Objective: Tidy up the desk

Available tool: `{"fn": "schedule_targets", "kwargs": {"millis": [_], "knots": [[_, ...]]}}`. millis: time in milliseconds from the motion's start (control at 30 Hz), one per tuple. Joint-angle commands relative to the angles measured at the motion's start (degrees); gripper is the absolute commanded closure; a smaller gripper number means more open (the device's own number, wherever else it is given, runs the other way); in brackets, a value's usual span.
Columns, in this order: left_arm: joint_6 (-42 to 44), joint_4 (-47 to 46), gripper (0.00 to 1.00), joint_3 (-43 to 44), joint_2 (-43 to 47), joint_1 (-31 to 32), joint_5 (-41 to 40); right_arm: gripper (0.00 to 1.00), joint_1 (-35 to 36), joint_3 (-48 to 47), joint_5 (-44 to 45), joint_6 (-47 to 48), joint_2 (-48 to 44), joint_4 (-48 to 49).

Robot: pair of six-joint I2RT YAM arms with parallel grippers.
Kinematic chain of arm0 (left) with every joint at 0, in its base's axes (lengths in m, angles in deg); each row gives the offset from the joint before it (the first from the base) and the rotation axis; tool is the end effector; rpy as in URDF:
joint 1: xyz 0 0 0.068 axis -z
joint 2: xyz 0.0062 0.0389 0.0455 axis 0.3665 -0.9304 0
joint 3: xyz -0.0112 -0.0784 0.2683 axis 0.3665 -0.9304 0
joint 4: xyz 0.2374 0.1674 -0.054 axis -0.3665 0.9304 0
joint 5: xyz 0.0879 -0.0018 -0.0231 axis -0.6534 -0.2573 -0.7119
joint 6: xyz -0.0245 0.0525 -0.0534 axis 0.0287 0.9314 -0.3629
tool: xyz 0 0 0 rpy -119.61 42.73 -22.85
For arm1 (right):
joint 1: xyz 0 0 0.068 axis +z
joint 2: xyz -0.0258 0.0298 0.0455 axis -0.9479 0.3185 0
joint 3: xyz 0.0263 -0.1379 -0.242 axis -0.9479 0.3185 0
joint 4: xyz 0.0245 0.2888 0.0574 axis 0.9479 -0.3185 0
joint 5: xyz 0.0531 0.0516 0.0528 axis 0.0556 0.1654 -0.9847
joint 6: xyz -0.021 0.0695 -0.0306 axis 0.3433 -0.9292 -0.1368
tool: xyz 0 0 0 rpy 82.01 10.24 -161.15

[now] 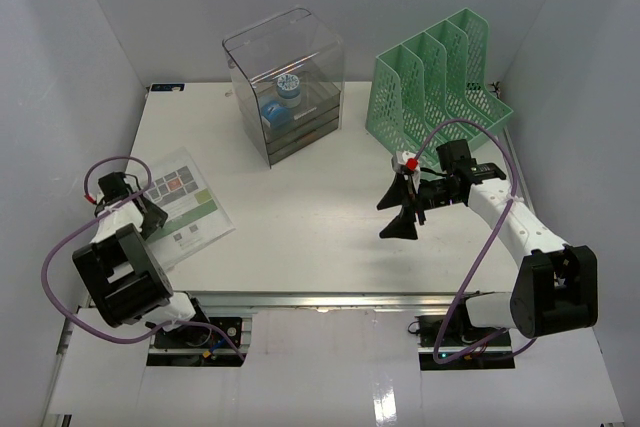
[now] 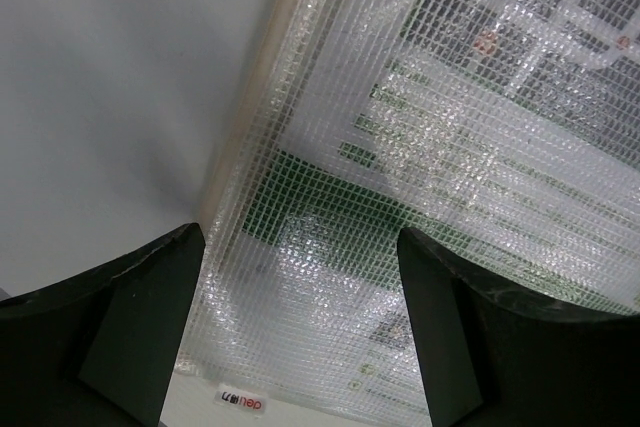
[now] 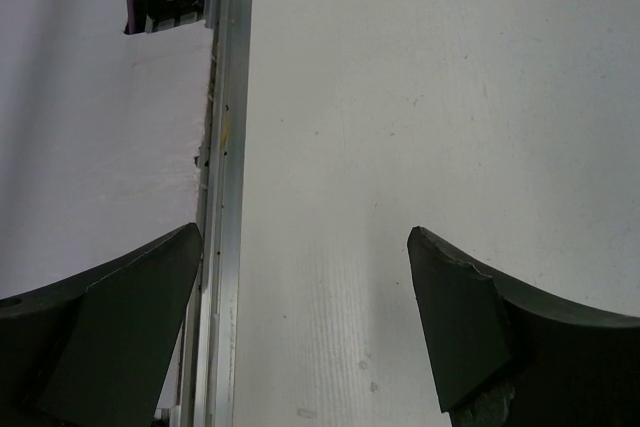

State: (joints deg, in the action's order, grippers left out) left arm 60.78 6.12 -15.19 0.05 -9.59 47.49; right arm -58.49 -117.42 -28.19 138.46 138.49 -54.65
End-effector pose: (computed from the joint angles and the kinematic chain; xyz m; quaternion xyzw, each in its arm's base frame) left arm 0.2469 0.1643 0.1280 -0.4584 0.8586 0.1121 0.2003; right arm 0.2553 0.1223 0.2363 -0.5390 0.6248 0.4454 0.3474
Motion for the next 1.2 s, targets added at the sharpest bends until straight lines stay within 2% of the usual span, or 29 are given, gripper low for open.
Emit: {"fn": "schedule_targets", "kwargs": {"millis": [0,133,333,433,500,533,600,733,867,1000,1167], "knots": [[1.5,-1.4,0.11,2.9,0.2,-0.5,-4.4,0.1,-0.4,-0.7,-1.1,1.0,-0.5,-1.5],[1.5,-2.0,0.13,3.1,-2.1,-0.7,-3.4,0.1,-0.5,-0.7,-0.7,1.0,0.3,-1.5],[2.4,-2.4,0.25,2.8,-7.1,-1.7,2.9,0.1,-1.6,-0.7,-0.7,1.0,0.4,-1.5],[2.8,-2.3,0.33,2.8,-9.1,-2.3,6.4,0.1,-2.1,-0.7,-1.1,1.0,0.3,-1.6],[3.3,-2.4,0.5,2.9,-9.3,-2.7,8.2,0.1,-2.4,-0.7,-1.3,1.0,0.3,-1.5],[3.5,-2.4,0.5,3.0,-9.4,-2.7,9.0,0.1,-2.5,-0.7,-1.3,1.0,0.3,-1.5],[3.8,-2.1,0.63,3.1,-9.4,-2.8,10.6,0.1,-2.6,-0.7,-1.5,0.9,0.1,-1.5],[4.4,-1.9,0.69,3.0,-9.7,-2.9,15.2,0.1,-2.9,-0.7,-1.7,0.9,-0.2,-1.7],[4.3,-2.6,0.79,2.0,-9.1,-2.9,22.9,0.1,-3.4,-0.7,-2.3,1.1,-0.6,-1.8],[2.9,-5.0,0.83,0.0,-6.4,-2.9,34.1,0.1,-3.4,-0.7,-2.4,1.7,-0.7,-2.3],[2.8,-6.1,0.95,-3.2,1.6,-2.9,43.0,0.1,-2.9,0.0,-4.3,2.2,-0.7,-2.6]]}}
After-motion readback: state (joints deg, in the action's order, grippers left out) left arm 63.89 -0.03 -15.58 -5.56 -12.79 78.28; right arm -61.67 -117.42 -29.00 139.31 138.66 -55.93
